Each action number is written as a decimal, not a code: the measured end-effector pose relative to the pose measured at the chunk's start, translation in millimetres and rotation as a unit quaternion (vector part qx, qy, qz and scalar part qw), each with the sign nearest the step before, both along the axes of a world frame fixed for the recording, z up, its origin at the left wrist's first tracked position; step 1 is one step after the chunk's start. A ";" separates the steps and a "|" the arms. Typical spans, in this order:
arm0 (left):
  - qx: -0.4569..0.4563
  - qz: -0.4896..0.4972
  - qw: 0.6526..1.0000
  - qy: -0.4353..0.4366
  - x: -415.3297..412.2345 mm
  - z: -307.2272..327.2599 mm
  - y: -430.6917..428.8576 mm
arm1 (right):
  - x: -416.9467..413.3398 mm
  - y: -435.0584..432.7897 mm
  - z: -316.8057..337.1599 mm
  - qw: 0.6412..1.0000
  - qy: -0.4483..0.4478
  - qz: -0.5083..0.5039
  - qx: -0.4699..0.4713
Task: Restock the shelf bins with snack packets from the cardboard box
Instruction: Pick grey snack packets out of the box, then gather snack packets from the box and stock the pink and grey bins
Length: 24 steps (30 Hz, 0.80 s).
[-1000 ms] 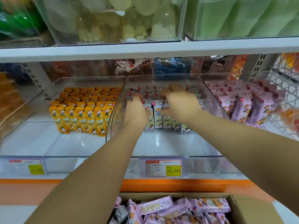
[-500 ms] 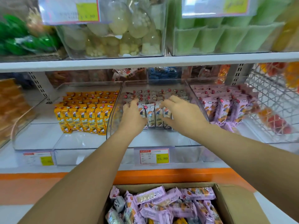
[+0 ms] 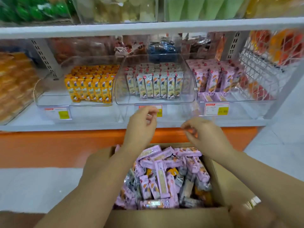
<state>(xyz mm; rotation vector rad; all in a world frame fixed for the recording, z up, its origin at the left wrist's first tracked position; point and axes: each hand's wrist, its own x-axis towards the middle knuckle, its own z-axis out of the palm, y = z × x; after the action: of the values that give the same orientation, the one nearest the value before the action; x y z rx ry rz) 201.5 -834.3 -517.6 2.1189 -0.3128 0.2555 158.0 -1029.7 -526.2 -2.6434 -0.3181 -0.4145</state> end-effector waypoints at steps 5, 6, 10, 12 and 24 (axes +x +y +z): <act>0.110 -0.069 0.975 0.178 -32.9 -71.3 11.4 | -27.2 0.0 -51.9 0.990 0.141 0.000 -0.024; 0.140 -0.087 0.963 0.214 -38.0 -84.4 14.8 | -30.5 1.0 -63.9 0.983 0.182 0.002 -0.030; 0.225 -0.130 0.912 0.319 -49.5 -118.0 25.3 | -40.8 9.3 -101.8 0.951 0.307 0.030 -0.015; 0.246 -0.138 0.899 0.334 -49.4 -125.8 28.1 | -44.8 16.9 -114.2 0.931 0.362 0.039 -0.002; 0.168 -0.130 0.891 0.402 -57.2 -144.5 18.2 | -45.3 54.6 -145.5 0.852 0.477 0.017 0.213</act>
<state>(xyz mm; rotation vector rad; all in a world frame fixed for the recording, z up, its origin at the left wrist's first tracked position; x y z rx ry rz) 144.4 -816.1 -662.1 2.2786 -0.1404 -0.8791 112.7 -975.1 -671.7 -2.0721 0.0586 0.7613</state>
